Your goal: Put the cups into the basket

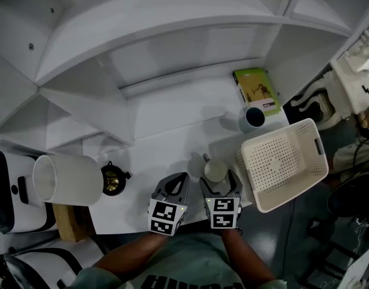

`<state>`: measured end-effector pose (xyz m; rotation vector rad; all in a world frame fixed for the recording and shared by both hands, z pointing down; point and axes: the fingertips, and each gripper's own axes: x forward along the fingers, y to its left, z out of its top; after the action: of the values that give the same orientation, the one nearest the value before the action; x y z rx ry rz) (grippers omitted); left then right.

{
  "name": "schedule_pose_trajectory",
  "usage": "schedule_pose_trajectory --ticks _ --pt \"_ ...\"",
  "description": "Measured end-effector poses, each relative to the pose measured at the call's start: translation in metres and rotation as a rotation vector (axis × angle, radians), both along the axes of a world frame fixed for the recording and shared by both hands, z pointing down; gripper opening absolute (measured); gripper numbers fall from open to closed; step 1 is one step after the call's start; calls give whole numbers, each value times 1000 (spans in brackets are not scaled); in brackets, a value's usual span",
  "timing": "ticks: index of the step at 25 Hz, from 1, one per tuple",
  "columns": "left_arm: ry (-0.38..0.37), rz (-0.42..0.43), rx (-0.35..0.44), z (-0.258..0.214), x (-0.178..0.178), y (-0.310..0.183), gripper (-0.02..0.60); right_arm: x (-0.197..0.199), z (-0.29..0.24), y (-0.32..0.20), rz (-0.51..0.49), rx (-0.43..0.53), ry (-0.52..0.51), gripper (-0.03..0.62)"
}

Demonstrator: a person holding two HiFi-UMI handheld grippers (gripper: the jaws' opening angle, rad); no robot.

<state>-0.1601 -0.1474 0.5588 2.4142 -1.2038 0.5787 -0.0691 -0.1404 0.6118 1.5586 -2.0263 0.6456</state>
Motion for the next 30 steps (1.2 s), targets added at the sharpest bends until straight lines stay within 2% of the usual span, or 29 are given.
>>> schedule_pose_trajectory --ticks 20,30 --pt "-7 23 -13 10 5 -19 6 -2 18 -23 -25 -19 38 388" --pt "6 26 -12 9 0 -22 6 -3 12 -20 9 -15 13 388"
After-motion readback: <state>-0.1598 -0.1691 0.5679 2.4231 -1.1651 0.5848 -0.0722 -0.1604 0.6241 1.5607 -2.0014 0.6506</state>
